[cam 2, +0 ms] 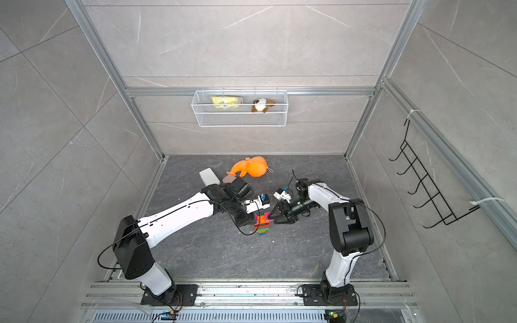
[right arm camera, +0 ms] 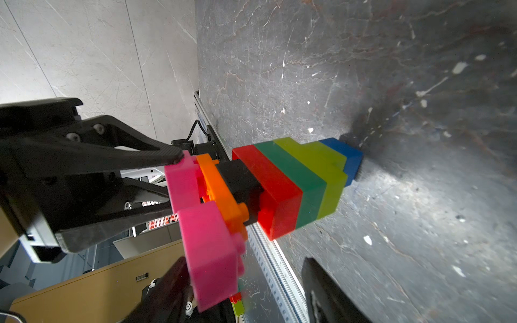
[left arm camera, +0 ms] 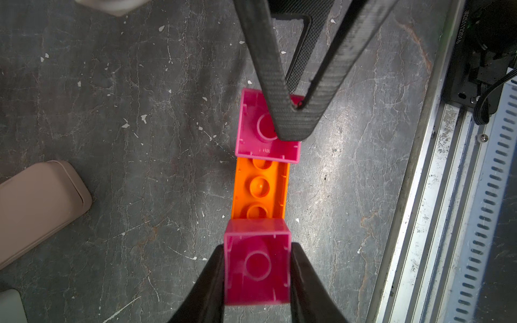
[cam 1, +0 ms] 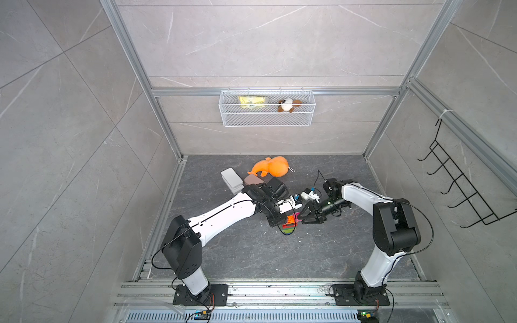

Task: Assemble a carrot with lego
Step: Assemble the lego brick with the lego brick.

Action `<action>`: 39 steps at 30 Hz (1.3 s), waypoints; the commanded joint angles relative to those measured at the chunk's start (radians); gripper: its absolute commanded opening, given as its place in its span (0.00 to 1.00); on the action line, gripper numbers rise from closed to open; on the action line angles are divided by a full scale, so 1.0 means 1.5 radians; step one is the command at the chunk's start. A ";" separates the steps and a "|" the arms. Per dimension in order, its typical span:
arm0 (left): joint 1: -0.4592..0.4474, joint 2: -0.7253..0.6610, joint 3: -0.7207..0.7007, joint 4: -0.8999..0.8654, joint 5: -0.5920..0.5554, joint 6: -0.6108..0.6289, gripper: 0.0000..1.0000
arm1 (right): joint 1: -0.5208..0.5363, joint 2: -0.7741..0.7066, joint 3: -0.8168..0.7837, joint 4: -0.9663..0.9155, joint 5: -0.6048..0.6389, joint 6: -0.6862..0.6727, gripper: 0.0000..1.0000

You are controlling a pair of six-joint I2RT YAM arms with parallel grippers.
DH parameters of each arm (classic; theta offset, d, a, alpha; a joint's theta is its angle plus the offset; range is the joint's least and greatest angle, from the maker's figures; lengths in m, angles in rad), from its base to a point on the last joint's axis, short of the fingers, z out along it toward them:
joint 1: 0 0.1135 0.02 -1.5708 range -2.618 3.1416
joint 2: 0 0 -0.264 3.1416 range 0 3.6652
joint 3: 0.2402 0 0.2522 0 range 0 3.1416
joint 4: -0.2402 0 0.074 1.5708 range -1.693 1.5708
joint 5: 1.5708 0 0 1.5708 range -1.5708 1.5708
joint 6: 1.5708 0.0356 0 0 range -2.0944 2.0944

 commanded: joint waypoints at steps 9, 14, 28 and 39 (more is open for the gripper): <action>0.000 0.017 -0.010 -0.058 -0.023 0.016 0.00 | 0.004 0.008 0.007 -0.004 0.013 -0.001 0.66; 0.000 0.028 -0.014 -0.077 -0.028 0.041 0.00 | 0.003 0.007 0.008 -0.005 0.016 -0.001 0.66; -0.001 0.063 0.050 -0.124 -0.044 0.077 0.00 | 0.004 0.009 0.010 -0.007 0.019 -0.003 0.65; -0.002 0.063 0.121 -0.171 -0.061 0.073 0.00 | 0.004 0.010 0.012 -0.010 0.019 -0.003 0.65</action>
